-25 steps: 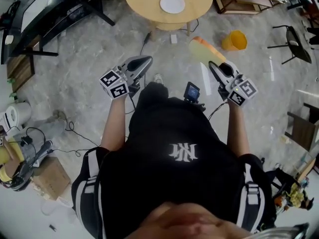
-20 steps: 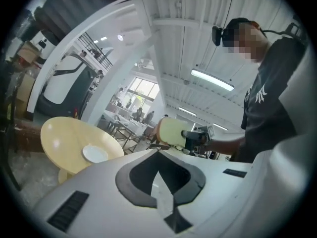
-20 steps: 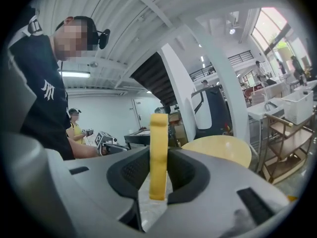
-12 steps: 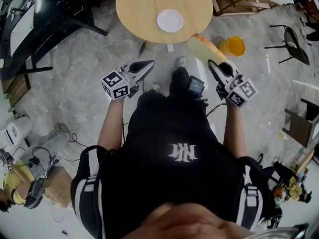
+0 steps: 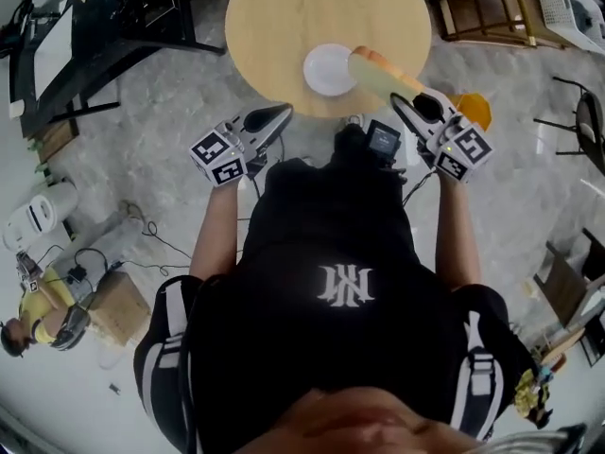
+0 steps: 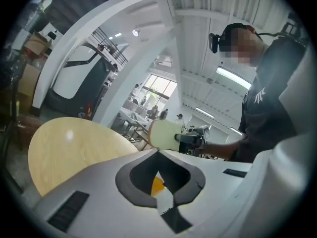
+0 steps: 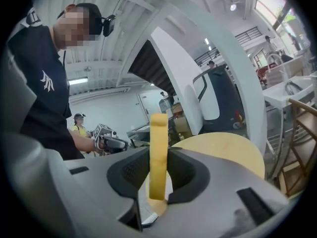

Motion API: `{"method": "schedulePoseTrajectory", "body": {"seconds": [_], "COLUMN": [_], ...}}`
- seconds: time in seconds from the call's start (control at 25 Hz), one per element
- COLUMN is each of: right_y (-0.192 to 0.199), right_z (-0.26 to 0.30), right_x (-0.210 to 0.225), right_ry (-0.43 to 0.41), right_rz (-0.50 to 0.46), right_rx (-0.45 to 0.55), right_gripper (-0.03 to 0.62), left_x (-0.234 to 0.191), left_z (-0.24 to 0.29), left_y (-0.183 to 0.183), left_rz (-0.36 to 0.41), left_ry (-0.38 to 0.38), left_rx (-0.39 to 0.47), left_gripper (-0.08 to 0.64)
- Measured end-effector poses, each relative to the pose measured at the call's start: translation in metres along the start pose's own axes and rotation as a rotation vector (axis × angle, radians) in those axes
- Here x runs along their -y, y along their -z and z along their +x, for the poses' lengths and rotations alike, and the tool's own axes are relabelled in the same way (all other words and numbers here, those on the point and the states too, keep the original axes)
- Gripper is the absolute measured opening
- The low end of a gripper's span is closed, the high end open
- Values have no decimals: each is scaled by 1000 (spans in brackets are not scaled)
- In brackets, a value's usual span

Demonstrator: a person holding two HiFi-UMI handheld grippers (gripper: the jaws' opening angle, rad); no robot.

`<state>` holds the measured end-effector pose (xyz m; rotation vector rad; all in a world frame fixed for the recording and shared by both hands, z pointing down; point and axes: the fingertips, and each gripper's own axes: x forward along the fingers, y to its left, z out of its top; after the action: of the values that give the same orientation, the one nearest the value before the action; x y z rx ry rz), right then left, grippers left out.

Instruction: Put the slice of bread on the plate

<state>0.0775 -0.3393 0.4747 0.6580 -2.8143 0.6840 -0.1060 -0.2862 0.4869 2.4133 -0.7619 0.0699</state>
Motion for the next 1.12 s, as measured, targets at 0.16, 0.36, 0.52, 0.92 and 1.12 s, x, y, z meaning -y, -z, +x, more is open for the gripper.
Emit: {"method": "schedulePoseTrajectory", "body": {"seconds": [0.16, 0.36, 0.52, 0.92, 1.12], "right_y": [-2, 27, 57, 125, 139], "right_z": [15, 47, 67, 122, 130], "right_x": [44, 63, 61, 29, 23], "right_ry": [-67, -138, -214, -304, -247], "right_rz": [28, 173, 288, 500, 483], "right_rx": [-50, -127, -240, -405, -449], "right_gripper": [94, 94, 94, 94, 95], "left_x": [-19, -49, -68, -103, -85], "left_z": [27, 42, 57, 54, 41], "left_y": [-26, -4, 12, 34, 54], "left_rz": [49, -29, -62, -87, -110], "left_ry": [-124, -160, -156, -116, -69], "left_rx": [62, 38, 56, 71, 49], "left_gripper": [12, 12, 12, 12, 12]}}
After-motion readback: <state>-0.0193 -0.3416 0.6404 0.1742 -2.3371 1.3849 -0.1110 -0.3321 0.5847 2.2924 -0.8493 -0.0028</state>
